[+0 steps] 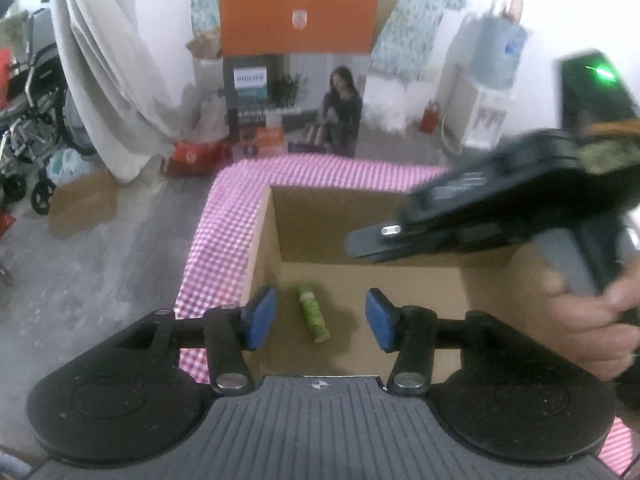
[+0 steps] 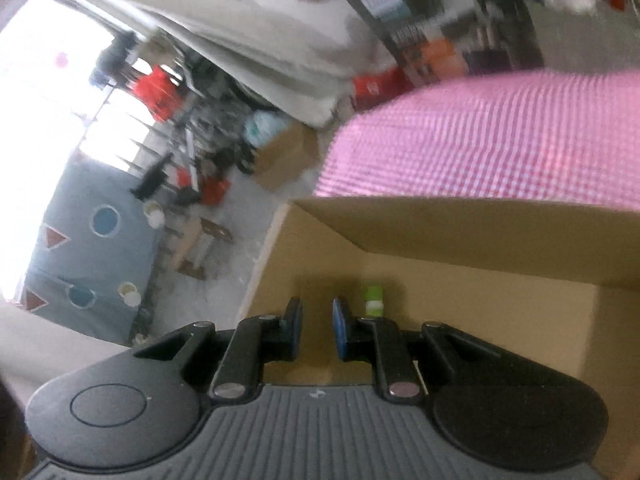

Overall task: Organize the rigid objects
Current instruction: 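Open the right gripper to drop the glue stick into the box, then move the right gripper back to the black cylindrical tube beside the bowl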

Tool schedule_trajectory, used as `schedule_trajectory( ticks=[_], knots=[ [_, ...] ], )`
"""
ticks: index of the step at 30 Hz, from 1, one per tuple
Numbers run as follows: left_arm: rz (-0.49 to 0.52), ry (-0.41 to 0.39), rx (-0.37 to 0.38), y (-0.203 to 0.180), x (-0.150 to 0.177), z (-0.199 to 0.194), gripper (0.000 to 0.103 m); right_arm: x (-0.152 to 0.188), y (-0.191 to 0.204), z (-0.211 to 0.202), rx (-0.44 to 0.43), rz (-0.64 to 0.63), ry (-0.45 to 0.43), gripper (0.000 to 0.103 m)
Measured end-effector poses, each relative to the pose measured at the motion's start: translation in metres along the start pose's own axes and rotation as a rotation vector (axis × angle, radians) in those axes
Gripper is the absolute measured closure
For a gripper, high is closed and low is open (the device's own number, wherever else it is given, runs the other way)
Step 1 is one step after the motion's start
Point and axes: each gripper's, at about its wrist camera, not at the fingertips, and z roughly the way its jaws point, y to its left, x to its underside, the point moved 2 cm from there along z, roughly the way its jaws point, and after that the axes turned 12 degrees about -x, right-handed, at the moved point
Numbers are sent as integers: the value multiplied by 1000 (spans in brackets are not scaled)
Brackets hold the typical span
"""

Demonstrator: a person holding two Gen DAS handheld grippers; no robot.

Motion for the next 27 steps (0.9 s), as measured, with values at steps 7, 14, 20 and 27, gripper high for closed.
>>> schedule_trajectory(
  ticks=[7,14,20,27],
  knots=[
    [-43,-123,45,6,25,-63,38,67,48,-107,-58,-132,-138,84],
    [-10,-91,87,2,91,-78,37,159,46,-128,-80,-95,-132,72],
    [63,-19,157,-15,141,-64,37,219,19,-106,-46,5,-132,66],
    [233,-13,194,-49,160,-53,44,246,5,-92,144,-14,-177,66]
  ],
)
